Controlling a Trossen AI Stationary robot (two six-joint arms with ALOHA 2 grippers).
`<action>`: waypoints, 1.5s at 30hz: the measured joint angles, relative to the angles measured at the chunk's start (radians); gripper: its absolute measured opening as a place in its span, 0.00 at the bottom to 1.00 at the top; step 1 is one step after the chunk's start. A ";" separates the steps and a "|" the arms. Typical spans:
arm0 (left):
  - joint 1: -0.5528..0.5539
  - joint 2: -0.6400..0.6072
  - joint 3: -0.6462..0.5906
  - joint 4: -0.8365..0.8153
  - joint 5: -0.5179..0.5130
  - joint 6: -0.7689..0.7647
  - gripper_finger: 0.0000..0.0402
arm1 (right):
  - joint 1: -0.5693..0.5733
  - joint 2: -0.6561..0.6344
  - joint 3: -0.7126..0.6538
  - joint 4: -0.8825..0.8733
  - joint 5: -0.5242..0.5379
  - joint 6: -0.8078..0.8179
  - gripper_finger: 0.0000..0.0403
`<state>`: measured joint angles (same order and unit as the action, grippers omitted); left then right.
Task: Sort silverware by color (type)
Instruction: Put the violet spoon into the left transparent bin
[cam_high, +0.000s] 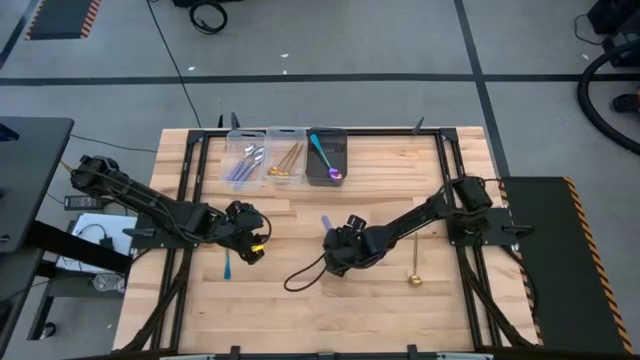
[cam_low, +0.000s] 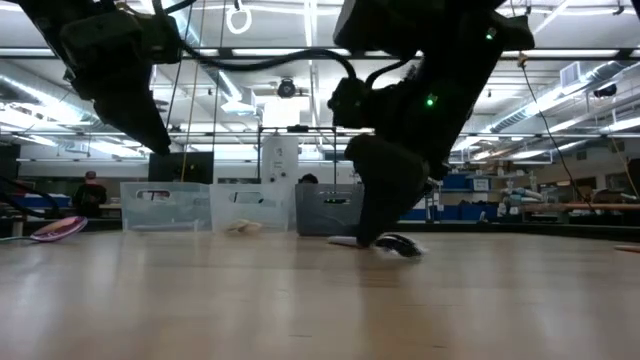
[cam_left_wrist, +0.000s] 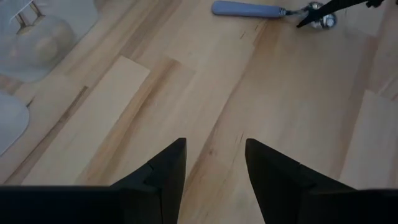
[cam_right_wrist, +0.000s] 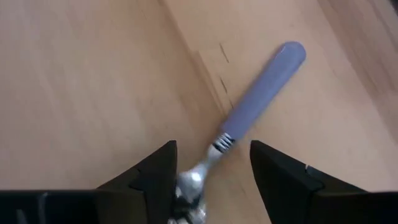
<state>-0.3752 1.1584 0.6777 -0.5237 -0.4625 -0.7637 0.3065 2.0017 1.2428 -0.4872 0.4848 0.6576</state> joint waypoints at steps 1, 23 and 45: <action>0.000 0.000 0.000 0.000 0.000 0.001 0.43 | 0.000 0.008 0.006 -0.009 -0.007 0.004 0.54; 0.000 0.000 0.000 -0.001 0.031 0.001 0.43 | -0.016 0.001 0.012 -0.105 -0.292 -0.121 0.10; 0.001 0.000 0.000 0.002 0.031 0.025 0.43 | -0.014 -0.015 0.071 -0.173 -0.294 -0.288 0.02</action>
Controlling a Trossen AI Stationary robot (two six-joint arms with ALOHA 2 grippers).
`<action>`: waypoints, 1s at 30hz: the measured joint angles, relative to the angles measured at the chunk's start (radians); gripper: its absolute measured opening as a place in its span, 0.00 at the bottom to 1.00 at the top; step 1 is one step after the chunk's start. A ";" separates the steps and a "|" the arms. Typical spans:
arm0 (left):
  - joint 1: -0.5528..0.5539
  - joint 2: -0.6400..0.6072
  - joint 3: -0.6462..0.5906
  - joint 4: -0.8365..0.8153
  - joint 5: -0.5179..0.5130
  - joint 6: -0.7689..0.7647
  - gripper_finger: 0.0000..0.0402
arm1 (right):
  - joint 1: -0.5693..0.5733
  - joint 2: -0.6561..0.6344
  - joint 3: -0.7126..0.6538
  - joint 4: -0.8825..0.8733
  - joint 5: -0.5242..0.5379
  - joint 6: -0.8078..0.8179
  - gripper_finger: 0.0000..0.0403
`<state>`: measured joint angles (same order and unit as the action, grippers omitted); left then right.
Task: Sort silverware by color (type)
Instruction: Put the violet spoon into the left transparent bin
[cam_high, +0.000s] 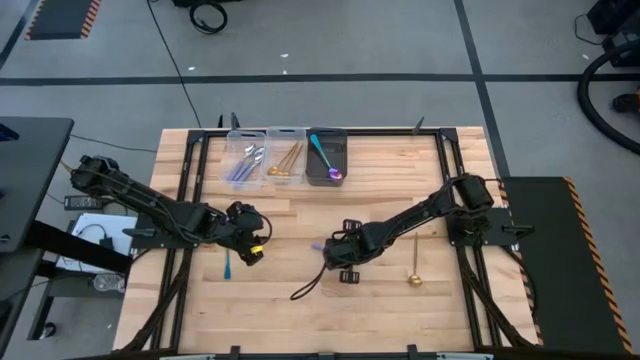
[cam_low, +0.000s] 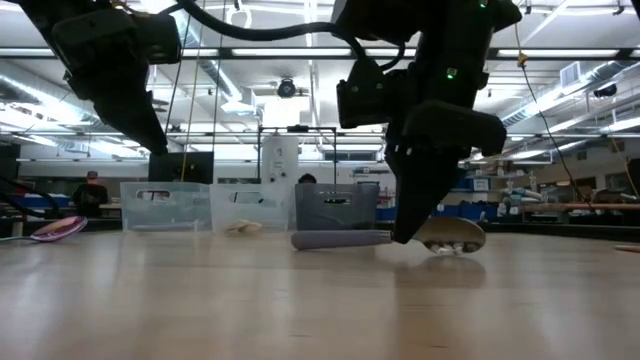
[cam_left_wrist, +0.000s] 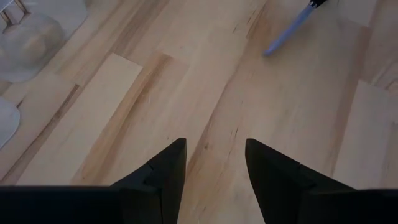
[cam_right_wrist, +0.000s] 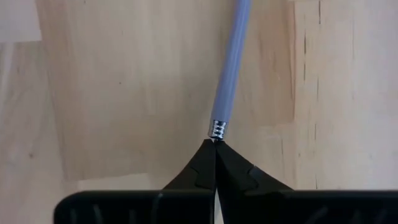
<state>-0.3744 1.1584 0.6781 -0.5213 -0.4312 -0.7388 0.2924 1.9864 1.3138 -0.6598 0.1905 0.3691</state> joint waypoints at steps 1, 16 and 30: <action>0.000 0.000 0.000 0.000 0.000 0.004 0.43 | 0.000 -0.004 -0.001 0.000 0.000 -0.003 0.02; 0.008 0.252 0.001 0.382 -0.004 0.437 0.48 | -0.008 -0.008 -0.001 0.010 -0.005 -0.032 0.02; 0.009 0.278 0.001 0.469 0.009 0.475 0.54 | -0.007 -0.068 0.001 0.034 -0.014 -0.068 0.02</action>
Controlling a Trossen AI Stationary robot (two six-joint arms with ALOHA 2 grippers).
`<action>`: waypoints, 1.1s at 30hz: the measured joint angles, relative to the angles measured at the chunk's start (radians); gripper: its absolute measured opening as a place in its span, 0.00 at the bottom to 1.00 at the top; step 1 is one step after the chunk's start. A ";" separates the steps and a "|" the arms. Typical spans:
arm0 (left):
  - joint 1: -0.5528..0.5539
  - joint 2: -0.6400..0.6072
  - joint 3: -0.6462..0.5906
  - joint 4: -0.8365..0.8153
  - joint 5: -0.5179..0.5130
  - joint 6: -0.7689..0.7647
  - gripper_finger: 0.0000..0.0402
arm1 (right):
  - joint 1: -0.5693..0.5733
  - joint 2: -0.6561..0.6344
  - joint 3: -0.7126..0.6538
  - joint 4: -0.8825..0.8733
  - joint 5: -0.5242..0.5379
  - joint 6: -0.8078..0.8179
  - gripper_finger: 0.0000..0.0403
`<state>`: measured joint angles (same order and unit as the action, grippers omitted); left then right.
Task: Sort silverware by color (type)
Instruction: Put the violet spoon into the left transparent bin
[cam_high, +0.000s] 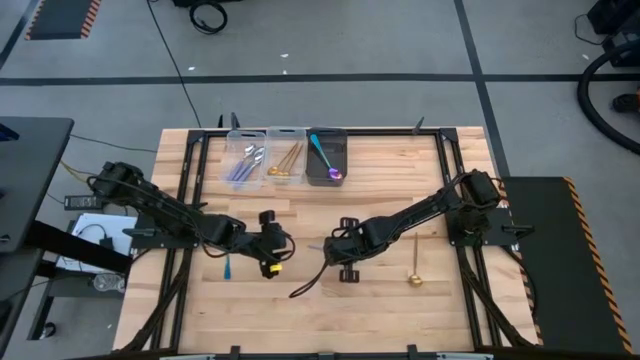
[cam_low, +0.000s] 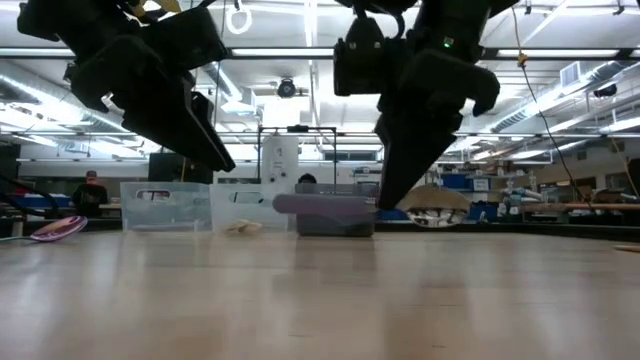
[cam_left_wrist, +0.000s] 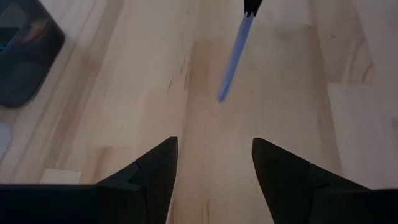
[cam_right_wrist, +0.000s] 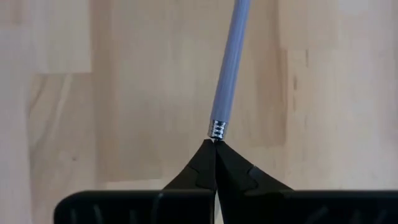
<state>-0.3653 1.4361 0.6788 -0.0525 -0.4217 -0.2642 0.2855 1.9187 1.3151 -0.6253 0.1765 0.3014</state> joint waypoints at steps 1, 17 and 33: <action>0.000 0.000 0.000 0.009 0.004 0.006 0.54 | 0.000 -0.002 0.000 0.004 -0.011 -0.011 0.02; 0.004 0.000 0.000 0.108 0.042 0.050 0.54 | 0.000 -0.035 0.000 0.116 -0.031 -0.070 0.01; 0.001 -0.185 0.000 -0.082 0.012 -0.031 0.54 | -0.029 -0.137 0.000 0.066 -0.017 -0.092 0.01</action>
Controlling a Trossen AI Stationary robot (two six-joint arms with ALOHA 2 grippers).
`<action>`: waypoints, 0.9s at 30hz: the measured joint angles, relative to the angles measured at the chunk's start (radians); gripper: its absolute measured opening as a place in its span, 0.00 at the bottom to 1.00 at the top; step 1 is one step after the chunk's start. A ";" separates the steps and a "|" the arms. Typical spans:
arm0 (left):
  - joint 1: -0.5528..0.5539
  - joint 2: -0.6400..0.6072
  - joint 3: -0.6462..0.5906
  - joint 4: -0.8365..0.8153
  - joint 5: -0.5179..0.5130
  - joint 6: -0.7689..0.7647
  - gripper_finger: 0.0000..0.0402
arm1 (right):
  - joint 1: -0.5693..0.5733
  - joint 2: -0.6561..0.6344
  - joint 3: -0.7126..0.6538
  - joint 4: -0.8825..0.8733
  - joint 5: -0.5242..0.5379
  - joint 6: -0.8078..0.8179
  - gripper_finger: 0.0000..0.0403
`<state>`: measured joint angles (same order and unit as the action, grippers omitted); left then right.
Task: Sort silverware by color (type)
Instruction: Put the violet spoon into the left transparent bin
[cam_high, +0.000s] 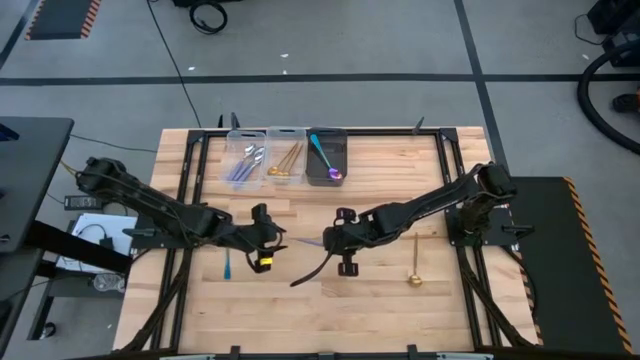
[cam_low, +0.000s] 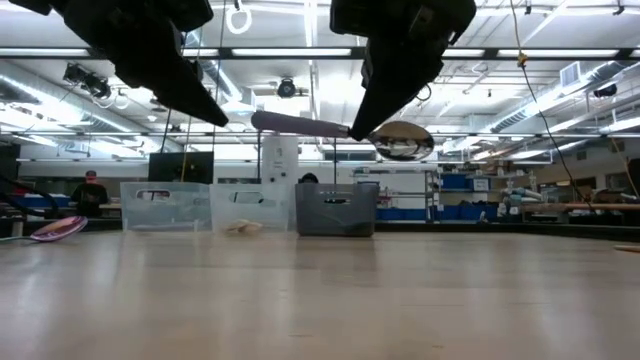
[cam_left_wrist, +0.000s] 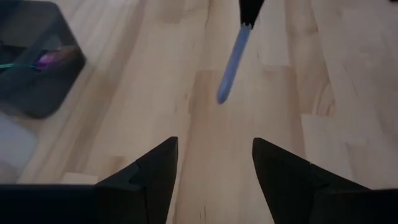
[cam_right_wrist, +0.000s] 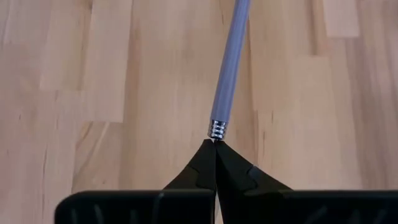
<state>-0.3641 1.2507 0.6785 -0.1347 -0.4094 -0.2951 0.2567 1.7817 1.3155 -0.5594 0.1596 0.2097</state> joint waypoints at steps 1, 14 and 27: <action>0.000 -0.006 0.000 -0.005 -0.008 -0.007 0.54 | 0.000 -0.003 0.000 0.002 0.003 -0.006 0.01; -0.027 -0.009 0.000 0.013 -0.068 0.000 0.54 | 0.012 -0.082 -0.053 0.176 0.037 -0.109 0.01; -0.013 0.008 0.000 0.197 -0.068 0.102 0.54 | -0.016 -0.084 -0.061 0.177 -0.085 -0.138 0.01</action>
<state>-0.3772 1.2591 0.6785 0.0626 -0.4777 -0.1929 0.2405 1.6974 1.2541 -0.3824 0.0749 0.0722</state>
